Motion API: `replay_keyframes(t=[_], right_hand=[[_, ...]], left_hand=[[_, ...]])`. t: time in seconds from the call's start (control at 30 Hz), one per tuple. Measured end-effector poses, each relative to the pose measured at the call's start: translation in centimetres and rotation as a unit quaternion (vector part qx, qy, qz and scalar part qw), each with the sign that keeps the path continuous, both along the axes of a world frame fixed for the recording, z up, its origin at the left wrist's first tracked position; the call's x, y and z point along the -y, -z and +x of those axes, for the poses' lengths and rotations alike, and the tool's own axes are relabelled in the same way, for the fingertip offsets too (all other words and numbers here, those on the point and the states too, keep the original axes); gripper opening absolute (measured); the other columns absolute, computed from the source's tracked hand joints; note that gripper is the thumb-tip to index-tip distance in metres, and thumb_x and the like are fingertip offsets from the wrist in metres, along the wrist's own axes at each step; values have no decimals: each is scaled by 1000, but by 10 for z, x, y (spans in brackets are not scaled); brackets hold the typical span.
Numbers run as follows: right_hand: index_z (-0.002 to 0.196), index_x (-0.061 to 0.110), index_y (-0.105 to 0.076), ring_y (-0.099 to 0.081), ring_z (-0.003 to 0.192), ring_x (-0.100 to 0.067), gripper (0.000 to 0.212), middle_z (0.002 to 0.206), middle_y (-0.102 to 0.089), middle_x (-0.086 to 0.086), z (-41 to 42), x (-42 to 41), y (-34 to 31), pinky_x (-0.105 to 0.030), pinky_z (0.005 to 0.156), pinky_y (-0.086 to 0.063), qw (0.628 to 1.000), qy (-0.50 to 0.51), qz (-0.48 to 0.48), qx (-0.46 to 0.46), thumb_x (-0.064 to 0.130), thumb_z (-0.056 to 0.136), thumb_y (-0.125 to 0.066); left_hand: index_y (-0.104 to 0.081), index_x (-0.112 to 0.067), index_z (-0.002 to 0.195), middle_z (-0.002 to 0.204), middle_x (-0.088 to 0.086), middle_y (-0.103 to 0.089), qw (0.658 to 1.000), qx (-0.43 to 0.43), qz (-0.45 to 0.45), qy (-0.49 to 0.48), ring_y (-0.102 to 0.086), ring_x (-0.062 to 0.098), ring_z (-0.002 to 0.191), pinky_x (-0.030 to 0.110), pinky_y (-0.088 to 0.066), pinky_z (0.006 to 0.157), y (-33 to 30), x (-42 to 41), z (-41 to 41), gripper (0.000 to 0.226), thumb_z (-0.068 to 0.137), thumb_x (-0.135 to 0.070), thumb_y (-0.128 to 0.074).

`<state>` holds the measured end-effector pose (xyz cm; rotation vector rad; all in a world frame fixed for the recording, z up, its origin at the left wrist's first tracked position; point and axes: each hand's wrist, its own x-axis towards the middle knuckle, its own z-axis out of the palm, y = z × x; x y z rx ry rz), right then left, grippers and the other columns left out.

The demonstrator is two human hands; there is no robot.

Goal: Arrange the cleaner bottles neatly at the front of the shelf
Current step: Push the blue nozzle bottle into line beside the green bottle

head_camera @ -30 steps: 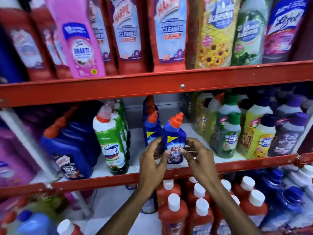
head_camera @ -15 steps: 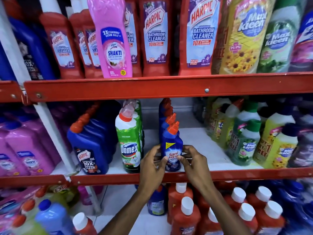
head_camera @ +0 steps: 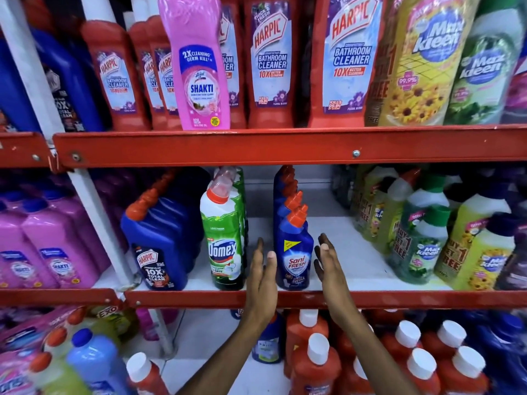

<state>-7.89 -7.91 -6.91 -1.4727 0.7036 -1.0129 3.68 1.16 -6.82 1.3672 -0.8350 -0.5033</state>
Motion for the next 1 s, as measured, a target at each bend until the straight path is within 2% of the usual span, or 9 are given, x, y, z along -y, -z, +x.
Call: replay_keyframes(t=[0.07,0.1,0.17,0.2,0.33,0.5,0.67,0.8,1.0], right_hand=[[154,39,-21,-40,134,4,74,159,-28,15,8,0,-3,-7,97,-41,1000,-17,13,-1,74,89,-27],[155,36,-19,-45,125,10,79,157,-31,13,12,1,-5,-1,85,-45,999,-24,23,1,75,86,-25],[156,32,-21,-52,112,13,84,153,-41,6,19,1,-7,0,72,-48,998,-37,46,7,73,83,-23],[156,28,-24,-56,109,10,86,151,-47,1,21,0,-7,-2,70,-50,998,-39,54,8,72,82,-22],[153,22,-33,-63,107,-2,89,140,-59,-10,26,-2,-8,-3,65,-51,997,-35,61,-13,72,81,-17],[152,23,-34,-63,99,6,89,135,-63,-8,28,-2,-8,-2,63,-50,997,-36,59,-22,73,81,-16],[148,19,-42,-69,82,15,90,125,-67,-6,29,1,-6,-2,61,-50,997,-36,64,-10,73,80,-18],[142,17,-49,-69,78,15,89,106,-70,8,28,0,-6,-2,59,-49,997,-25,71,-7,73,80,-19],[129,22,-59,-72,84,8,79,85,-78,23,26,-5,-11,-4,60,-51,997,-26,71,3,72,82,-20]], left_hand=[[-23,-31,158,150,-19,-33,999,-33,8,22,-44,-30,119,-10,-41,75,-2,7,-2,52,108,-36,-34],[-23,-30,159,149,-17,-36,998,-43,12,33,-49,-29,114,-8,-44,73,-2,11,-3,53,108,-38,-32],[-28,-26,158,154,-9,-42,997,-61,17,49,-55,-8,124,-2,-49,80,-1,17,-6,53,107,-42,-30],[-34,-24,156,154,-3,-48,996,-69,14,54,-57,0,127,3,-51,86,0,19,-7,52,107,-42,-30],[-54,-33,134,141,0,-62,995,-81,25,60,-64,0,120,22,-53,104,-4,17,-14,52,93,-58,-33],[-40,-14,152,150,10,-55,992,-100,32,65,-56,22,138,48,-43,119,-11,13,-16,81,87,-62,-31],[-38,-14,153,151,11,-55,993,-93,45,64,-55,24,138,50,-42,120,-11,12,-17,81,88,-62,-29],[-40,-15,152,151,10,-55,993,-86,37,71,-54,22,139,50,-41,121,-12,12,-18,80,88,-62,-29],[-43,-16,150,148,8,-58,994,-86,32,64,-59,14,132,30,-50,112,-13,12,-16,66,98,-54,-25]])
